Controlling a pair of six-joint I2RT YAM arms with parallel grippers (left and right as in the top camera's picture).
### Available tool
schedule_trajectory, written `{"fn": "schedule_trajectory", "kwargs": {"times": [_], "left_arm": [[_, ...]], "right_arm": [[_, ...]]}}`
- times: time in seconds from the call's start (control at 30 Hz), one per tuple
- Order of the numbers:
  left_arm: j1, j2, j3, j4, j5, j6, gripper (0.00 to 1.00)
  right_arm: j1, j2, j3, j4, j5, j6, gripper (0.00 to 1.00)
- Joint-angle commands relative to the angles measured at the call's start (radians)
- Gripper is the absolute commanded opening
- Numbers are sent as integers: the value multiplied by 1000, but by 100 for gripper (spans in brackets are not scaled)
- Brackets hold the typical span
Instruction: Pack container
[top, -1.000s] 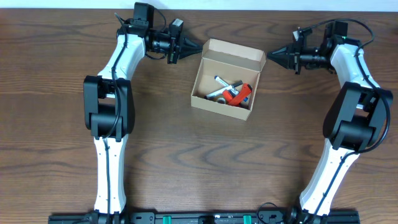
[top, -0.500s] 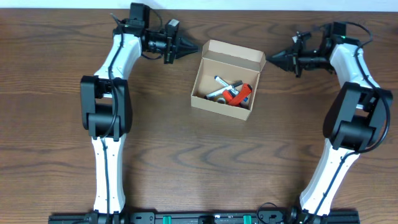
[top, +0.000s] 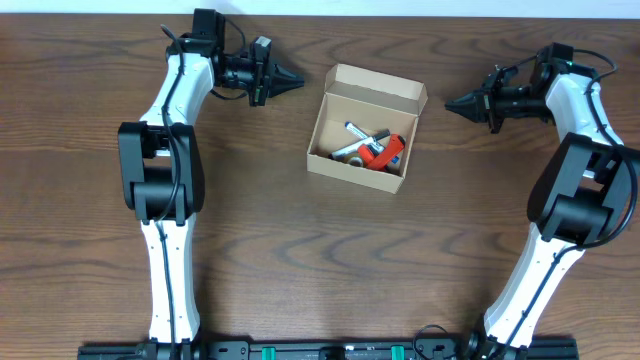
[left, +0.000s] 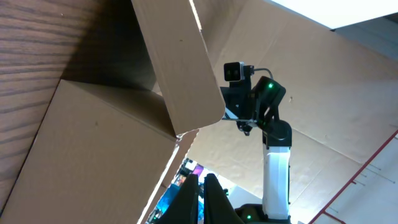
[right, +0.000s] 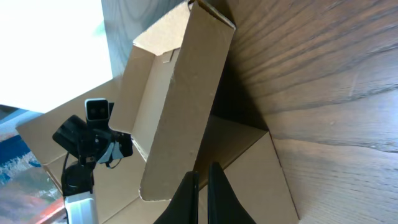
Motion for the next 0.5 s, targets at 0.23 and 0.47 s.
{"fn": "schedule_trajectory", "kwargs": {"times": [0.23,0.47], "left_arm": [[1,1,15,-6,13,24,6],[1,1,15,-6,13,24,6]], "right_arm": [[34,-5,-10,21,-22,97,1],[68,-2,-18,31,-20,127,1]]}}
